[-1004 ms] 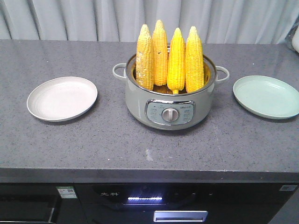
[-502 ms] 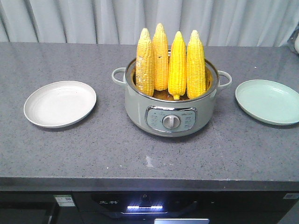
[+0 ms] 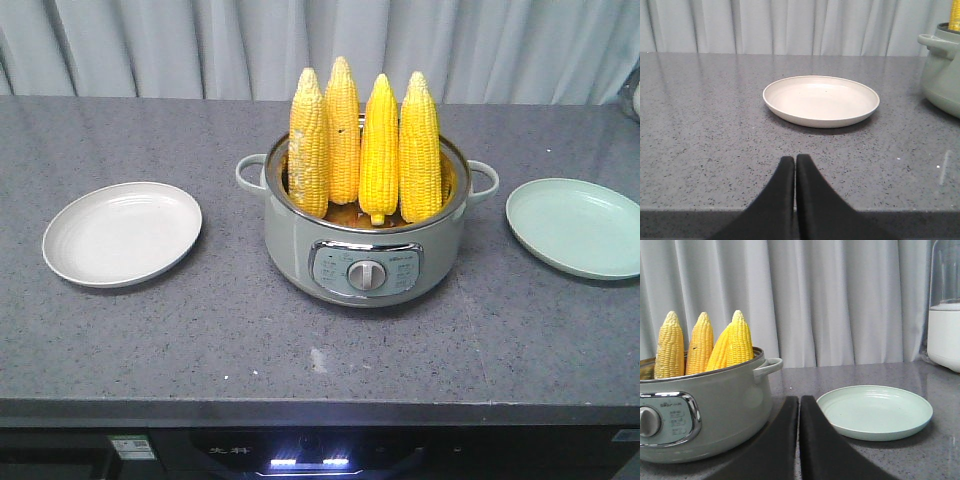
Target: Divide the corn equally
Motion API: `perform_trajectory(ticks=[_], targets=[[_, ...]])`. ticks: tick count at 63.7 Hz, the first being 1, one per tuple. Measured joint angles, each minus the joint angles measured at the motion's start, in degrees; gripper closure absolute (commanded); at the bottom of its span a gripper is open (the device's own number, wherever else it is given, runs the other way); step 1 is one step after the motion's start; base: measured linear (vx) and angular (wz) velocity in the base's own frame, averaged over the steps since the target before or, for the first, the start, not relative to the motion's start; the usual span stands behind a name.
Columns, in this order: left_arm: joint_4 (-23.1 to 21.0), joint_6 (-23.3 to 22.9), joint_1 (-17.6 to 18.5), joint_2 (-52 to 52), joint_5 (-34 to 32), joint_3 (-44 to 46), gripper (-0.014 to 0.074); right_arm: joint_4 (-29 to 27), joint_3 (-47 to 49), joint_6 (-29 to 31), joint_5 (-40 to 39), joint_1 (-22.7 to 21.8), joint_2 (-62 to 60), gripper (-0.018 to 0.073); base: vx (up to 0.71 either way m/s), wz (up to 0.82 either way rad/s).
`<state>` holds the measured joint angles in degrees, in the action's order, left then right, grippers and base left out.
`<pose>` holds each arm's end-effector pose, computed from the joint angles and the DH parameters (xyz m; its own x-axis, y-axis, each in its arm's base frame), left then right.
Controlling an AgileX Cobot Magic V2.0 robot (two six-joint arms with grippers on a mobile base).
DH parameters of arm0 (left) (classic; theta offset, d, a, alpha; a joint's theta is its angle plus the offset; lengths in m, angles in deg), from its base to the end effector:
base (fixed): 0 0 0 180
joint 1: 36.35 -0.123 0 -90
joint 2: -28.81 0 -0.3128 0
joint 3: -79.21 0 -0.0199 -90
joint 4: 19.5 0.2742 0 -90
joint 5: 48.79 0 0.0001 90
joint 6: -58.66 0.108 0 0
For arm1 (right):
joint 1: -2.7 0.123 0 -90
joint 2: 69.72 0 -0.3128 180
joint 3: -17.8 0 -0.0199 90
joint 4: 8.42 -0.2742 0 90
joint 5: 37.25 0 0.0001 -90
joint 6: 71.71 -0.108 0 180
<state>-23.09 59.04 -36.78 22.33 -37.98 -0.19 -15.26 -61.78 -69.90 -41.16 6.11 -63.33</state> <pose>0.0685 -0.0008 0.1852 -0.1162 -0.0558 -0.9917 -0.0022 0.9984 -0.0559 0.0682 0.0032 0.2117 0.1324 0.0954 -0.9866 -0.0633 0.9941 0.0877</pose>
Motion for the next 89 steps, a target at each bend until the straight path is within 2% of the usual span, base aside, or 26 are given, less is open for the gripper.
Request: perform_trajectory(ticks=[89], targets=[[0.00, 0.00, 0.00, 0.00, 0.00, 0.00, 0.0603, 0.00, 0.00, 0.00, 0.00, 0.00, 0.00, 0.0562, 0.03, -0.01]])
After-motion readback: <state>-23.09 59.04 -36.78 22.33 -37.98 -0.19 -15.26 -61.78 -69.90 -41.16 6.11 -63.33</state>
